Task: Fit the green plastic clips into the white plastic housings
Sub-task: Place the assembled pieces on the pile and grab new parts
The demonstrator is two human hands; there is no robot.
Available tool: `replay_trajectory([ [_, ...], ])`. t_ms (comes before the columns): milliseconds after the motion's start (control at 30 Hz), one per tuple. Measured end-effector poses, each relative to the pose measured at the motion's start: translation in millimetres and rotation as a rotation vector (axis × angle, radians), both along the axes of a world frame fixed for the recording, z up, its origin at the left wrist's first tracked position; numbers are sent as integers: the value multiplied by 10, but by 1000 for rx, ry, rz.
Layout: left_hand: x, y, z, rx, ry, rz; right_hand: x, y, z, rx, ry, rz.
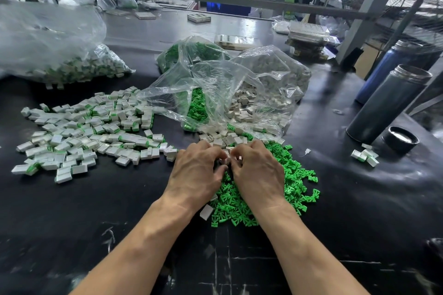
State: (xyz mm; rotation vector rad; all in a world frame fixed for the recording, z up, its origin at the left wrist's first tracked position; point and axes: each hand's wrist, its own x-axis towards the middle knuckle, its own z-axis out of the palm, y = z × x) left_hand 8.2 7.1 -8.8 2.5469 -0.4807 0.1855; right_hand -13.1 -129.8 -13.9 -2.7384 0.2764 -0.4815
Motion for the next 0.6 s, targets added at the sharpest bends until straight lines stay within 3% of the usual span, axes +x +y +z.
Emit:
replay_trajectory([
  [600,3,-9,-10,7,-4,29,-65,-45,36,47,27,-37],
])
